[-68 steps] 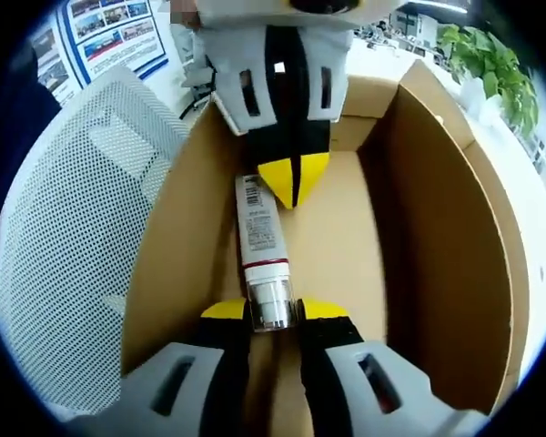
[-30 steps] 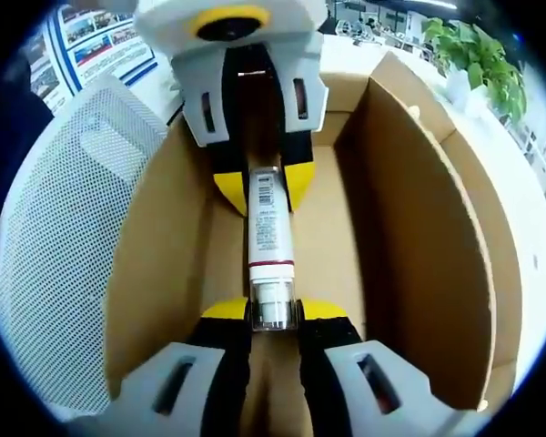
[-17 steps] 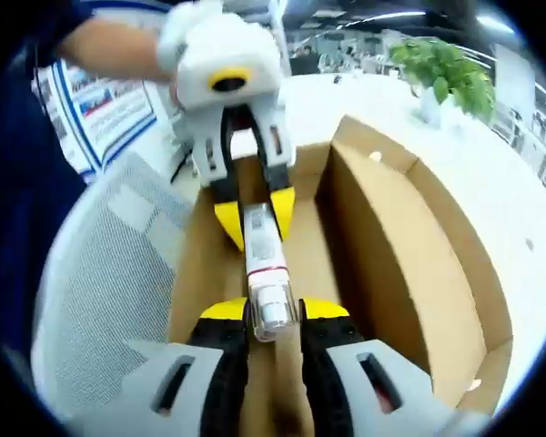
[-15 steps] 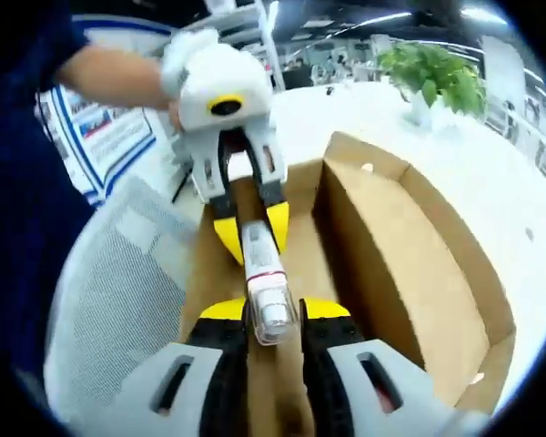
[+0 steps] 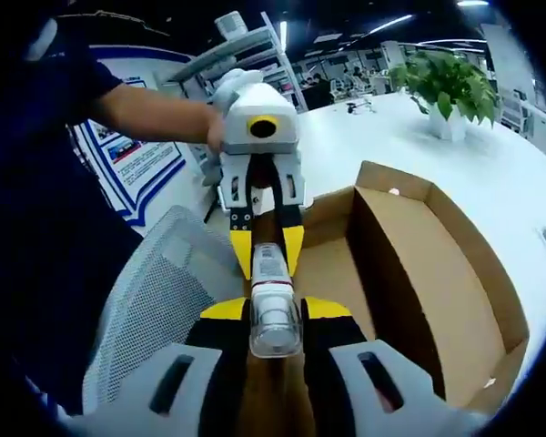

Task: Operate the shoe box by opening the lid, removing the specified soft item, and placing it in the target area until the item is outside and the box remains undamaged.

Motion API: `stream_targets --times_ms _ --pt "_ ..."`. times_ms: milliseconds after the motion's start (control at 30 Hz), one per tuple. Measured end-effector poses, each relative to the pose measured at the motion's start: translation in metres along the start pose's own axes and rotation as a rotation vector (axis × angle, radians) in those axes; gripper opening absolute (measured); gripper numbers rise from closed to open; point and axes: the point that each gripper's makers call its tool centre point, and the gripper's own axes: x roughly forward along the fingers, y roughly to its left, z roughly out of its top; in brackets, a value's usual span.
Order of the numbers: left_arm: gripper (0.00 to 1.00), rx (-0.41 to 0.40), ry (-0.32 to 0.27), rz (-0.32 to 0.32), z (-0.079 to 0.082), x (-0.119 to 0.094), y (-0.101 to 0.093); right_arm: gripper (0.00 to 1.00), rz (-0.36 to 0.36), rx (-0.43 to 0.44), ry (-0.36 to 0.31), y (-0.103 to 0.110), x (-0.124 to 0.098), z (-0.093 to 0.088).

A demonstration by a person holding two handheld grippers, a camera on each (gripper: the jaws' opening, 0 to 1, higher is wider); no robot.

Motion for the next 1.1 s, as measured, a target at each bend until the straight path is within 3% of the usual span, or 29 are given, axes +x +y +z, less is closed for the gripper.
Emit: stream_targets --times_ms 100,267,367,433,533,633,833,1100 --pt "0.17 -0.016 -0.029 -0.014 0.004 -0.002 -0.001 0.20 0.008 0.012 -0.007 0.001 -0.002 0.002" --pt "0.17 -0.084 -0.153 -0.053 0.020 -0.011 -0.007 0.21 0.013 0.083 -0.120 0.001 -0.014 0.025" --pt "0.17 -0.087 -0.169 -0.062 0.024 -0.015 -0.008 0.21 0.026 0.088 -0.113 0.003 -0.017 0.026" --pt "0.17 -0.106 -0.217 -0.074 0.034 -0.020 -0.006 0.21 0.025 0.071 -0.074 0.003 -0.017 0.019" --pt "0.17 -0.083 -0.173 -0.041 0.028 -0.022 0.001 0.05 0.061 0.070 -0.062 0.011 -0.017 0.018" --pt "0.17 -0.091 -0.158 -0.060 0.025 -0.023 -0.001 0.18 0.021 0.075 -0.053 0.006 -0.016 0.015" --pt "0.17 -0.079 -0.149 -0.072 0.026 -0.019 -0.005 0.28 -0.009 0.077 -0.087 0.001 -0.019 0.021" --pt "0.17 -0.039 -0.117 -0.080 0.028 -0.011 -0.011 0.21 0.012 0.059 -0.069 0.005 -0.019 0.023"
